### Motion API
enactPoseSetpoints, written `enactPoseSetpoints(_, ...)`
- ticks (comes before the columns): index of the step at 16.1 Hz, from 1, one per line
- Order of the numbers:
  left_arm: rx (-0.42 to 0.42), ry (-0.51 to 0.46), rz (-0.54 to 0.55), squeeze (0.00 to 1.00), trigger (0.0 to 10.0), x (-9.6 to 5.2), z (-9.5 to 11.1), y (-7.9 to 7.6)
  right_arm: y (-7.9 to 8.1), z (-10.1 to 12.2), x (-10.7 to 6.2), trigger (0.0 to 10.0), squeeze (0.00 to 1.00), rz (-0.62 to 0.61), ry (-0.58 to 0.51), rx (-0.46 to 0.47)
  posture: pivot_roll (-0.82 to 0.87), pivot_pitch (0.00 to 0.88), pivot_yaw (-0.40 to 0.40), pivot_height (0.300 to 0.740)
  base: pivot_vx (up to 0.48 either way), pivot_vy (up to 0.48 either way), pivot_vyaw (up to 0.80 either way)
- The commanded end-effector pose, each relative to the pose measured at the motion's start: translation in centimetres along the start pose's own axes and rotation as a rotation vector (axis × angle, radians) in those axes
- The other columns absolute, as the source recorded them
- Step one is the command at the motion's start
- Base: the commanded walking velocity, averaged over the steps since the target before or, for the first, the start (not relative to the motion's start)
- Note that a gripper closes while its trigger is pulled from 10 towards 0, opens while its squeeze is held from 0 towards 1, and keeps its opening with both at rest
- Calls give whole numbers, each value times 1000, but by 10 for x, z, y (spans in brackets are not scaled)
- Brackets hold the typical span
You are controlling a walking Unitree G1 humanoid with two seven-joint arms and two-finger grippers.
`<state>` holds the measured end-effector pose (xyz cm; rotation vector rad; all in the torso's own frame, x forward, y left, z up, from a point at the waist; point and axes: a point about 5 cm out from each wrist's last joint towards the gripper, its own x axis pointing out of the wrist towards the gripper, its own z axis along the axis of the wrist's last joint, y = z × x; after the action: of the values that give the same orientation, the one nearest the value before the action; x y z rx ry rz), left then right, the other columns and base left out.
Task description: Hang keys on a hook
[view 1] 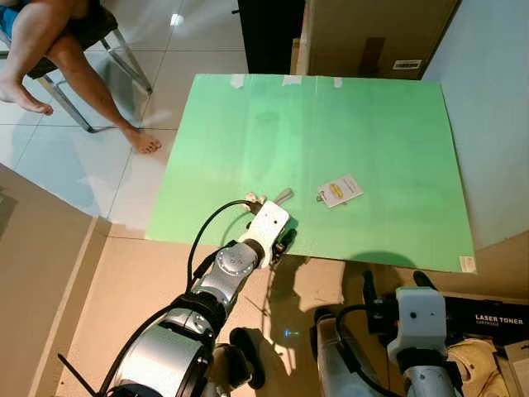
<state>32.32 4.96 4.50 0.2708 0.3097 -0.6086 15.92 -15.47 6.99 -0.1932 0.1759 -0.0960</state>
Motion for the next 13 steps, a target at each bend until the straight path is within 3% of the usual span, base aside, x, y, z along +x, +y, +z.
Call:
enactPoseSetpoints(1, -20, 71, -38, 0, 0, -4, -18, -8, 0, -3, -5, 10000, 0, -6, 20, -2, -466, 302, 149, 740, 0, 0, 0)
enactPoseSetpoints(13, -82, -60, -73, 0, 0, 0, 7, -1, 3, -4, -6, 10000, 0, -16, 26, 5, -463, 306, 167, 740, 0, 0, 0)
